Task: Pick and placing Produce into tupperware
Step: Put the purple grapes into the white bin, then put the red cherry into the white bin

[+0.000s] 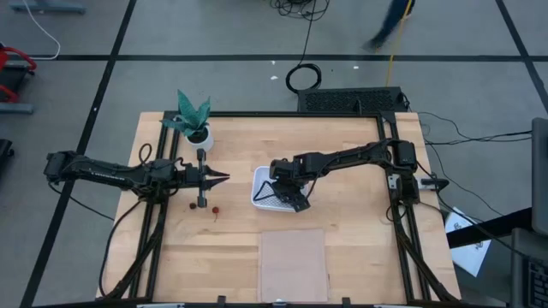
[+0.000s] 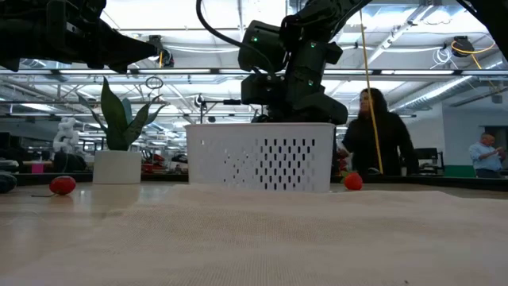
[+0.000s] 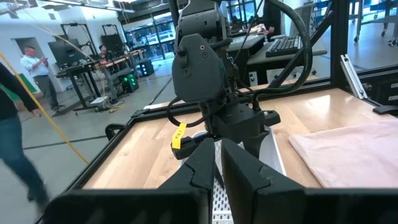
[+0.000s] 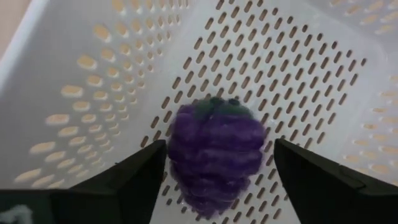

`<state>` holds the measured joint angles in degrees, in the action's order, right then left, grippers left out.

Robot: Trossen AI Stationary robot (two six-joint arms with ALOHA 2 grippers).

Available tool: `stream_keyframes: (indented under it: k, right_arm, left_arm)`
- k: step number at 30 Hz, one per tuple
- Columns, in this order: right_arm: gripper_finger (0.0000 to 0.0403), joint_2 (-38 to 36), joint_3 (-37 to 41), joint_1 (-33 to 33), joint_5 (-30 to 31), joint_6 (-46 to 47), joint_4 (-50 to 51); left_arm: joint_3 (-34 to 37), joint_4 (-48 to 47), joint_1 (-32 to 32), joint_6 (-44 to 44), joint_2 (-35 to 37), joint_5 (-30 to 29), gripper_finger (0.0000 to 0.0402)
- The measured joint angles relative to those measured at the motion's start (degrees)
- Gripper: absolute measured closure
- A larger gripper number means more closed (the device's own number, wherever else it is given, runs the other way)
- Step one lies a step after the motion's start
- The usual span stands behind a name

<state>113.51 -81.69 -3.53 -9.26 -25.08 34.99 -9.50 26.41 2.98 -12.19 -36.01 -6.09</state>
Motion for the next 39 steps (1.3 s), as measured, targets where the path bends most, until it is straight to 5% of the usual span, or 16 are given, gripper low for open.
stream_keyframes:
  k: [17, 25, 39]
  right_arm:
    - [0.0105, -2.46, -2.99, 1.03, 2.05, 0.13, 2.62]
    - [0.0110, -3.54, -2.99, 1.03, 8.71, 0.16, 4.16]
    - [0.0281, -3.54, -2.97, 1.68, 9.20, -2.52, 4.23]
  left_arm:
    - [-0.02, -0.07, 0.00, 0.00, 0.02, 0.00, 0.0369]
    - [-0.02, -0.07, 0.00, 0.00, 0.02, 0.00, 0.0369]
    - [-0.02, -0.07, 0.00, 0.04, 0.00, 0.02, 0.0369]
